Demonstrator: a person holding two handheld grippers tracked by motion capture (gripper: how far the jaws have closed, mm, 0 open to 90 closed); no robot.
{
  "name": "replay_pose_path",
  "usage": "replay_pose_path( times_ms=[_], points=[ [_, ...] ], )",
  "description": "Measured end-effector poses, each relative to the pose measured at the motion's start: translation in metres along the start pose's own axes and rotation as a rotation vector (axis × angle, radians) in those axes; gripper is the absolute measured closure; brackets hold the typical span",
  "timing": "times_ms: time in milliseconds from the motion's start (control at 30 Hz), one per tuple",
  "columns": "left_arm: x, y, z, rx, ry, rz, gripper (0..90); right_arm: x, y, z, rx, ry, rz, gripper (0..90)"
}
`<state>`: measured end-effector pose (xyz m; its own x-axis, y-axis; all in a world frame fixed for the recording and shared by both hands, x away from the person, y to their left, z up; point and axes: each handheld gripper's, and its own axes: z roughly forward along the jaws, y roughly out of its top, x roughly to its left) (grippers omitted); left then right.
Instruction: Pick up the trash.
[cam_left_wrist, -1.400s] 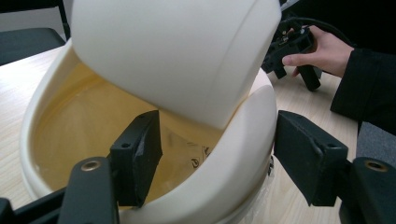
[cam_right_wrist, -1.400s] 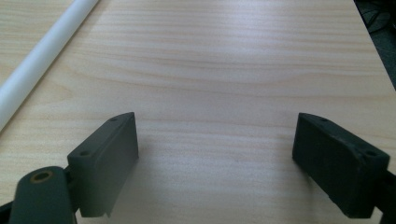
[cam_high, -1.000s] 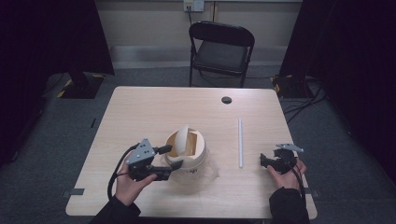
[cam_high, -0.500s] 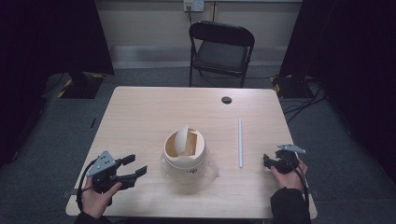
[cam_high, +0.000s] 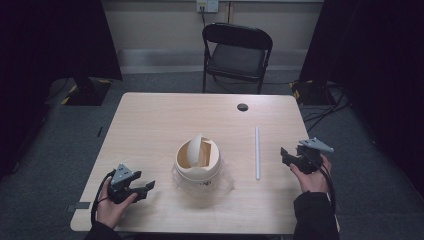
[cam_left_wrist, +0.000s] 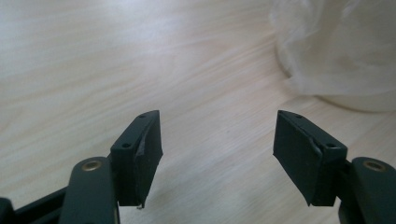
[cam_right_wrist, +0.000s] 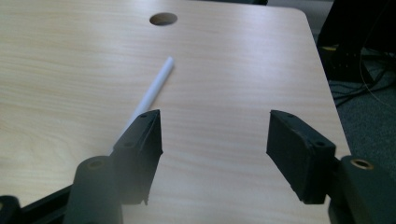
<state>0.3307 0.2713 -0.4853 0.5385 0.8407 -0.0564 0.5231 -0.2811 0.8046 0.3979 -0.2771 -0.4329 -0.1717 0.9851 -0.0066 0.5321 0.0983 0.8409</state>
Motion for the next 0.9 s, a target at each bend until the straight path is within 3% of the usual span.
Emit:
replay_pose_path(
  times_ms=[67, 167, 367, 400, 500, 800, 900],
  points=[
    [0.004, -0.005, 0.005, 0.037, 0.019, 0.018, 32.2, 0.007, 0.015, 0.002, -0.005, -0.001, -0.025, 36.4],
    [0.008, -0.010, 0.007, 0.061, 0.029, 0.007, 32.1, 0.015, 0.026, 0.007, -0.003, 0.011, -0.037, 37.8],
    [0.008, -0.011, 0.009, 0.069, 0.046, 0.002, 31.5, 0.031, 0.042, 0.022, 0.018, 0.045, -0.036, 40.1],
    [0.007, -0.011, 0.009, 0.079, 0.053, 0.021, 31.4, 0.036, 0.046, 0.030, 0.035, 0.052, -0.037, 41.6],
    [0.006, -0.010, 0.010, 0.080, 0.058, 0.023, 30.9, 0.041, 0.047, 0.038, 0.048, 0.069, -0.023, 43.4],
    [0.006, -0.010, 0.010, 0.085, 0.071, 0.012, 26.3, 0.058, 0.034, 0.080, 0.189, 0.078, -0.067, 55.1],
    [0.006, -0.010, 0.011, 0.088, 0.077, 0.010, 25.6, 0.059, 0.032, 0.086, 0.207, 0.074, -0.081, 57.6]
  ],
)
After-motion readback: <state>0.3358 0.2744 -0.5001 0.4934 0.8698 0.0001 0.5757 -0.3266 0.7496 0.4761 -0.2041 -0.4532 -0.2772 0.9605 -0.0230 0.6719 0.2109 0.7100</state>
